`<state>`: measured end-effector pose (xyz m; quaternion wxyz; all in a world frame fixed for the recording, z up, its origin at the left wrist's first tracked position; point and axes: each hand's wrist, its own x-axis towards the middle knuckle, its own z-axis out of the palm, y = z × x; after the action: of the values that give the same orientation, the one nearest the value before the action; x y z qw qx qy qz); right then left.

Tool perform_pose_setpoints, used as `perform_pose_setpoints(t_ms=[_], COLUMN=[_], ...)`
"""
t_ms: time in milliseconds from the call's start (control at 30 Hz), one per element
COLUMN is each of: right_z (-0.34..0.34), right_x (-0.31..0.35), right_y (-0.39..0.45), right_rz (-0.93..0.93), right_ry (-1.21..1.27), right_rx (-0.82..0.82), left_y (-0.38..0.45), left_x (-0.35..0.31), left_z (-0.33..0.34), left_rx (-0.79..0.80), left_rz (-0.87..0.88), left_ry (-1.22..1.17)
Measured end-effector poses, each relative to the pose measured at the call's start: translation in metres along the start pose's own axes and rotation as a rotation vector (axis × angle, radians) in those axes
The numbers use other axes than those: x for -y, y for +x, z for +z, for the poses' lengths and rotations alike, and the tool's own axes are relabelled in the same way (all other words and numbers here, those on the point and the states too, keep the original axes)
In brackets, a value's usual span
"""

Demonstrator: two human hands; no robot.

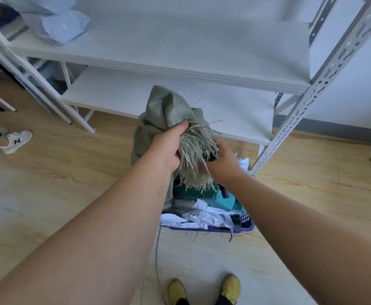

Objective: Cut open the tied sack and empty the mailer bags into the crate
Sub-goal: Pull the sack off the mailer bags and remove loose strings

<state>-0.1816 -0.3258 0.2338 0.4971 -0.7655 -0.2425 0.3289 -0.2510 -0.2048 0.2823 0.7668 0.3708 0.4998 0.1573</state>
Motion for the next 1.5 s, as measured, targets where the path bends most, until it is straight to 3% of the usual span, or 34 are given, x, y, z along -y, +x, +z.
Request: perform_pose_setpoints(t_ms=[100,200,300,367,467,567,667,833,1000,1100,1200,1400,1500], right_z=[0.003,-0.001,-0.003,-0.003,0.002,0.003,-0.011,-0.028,-0.004,0.012,0.014,0.015,0.013], right_x=[0.004,0.002,-0.004,-0.007,-0.009,-0.016,-0.034,-0.104,-0.153,-0.169,-0.18,-0.185,-0.179], right_y=[0.015,0.026,0.034,0.041,0.052,0.06,0.063,0.053,0.056,0.076,0.101,0.131,0.148], right_rz=[0.149,0.275,0.329,0.306,0.311,0.273,0.179,0.222,0.118,0.031,0.001,0.011,-0.02], right_ry=[0.127,0.249,0.259,0.209,0.262,0.398,0.451,0.037,-0.012,-0.01,0.025,0.213,0.317], right_rx=[-0.139,-0.169,-0.142,-0.126,-0.061,0.064,0.1,-0.054,0.048,-0.059,-0.159,-0.109,-0.108], left_y=[0.008,0.014,0.026,0.036,0.049,0.067,0.086,0.112,0.142,0.164,0.184,0.203,0.209], left_x=[0.002,0.018,0.061,0.092,0.122,0.133,0.132,0.137,0.142,0.143,0.152,0.166,0.169], left_z=[0.0,-0.019,-0.042,-0.045,-0.031,-0.014,-0.005,0.002,0.016,0.021,0.02,0.014,0.012], left_rx=[0.137,0.156,0.113,0.177,0.195,-0.014,-0.174,-0.343,-0.24,-0.173,-0.084,0.001,0.143], left_rz=[0.107,0.328,0.349,0.371,0.412,0.445,0.399,0.309,0.127,0.172,0.242,0.39,0.439], left_ry=[0.023,0.378,0.781,0.86,0.683,0.525,0.644,0.557,0.106,0.007,0.026,0.223,0.303])
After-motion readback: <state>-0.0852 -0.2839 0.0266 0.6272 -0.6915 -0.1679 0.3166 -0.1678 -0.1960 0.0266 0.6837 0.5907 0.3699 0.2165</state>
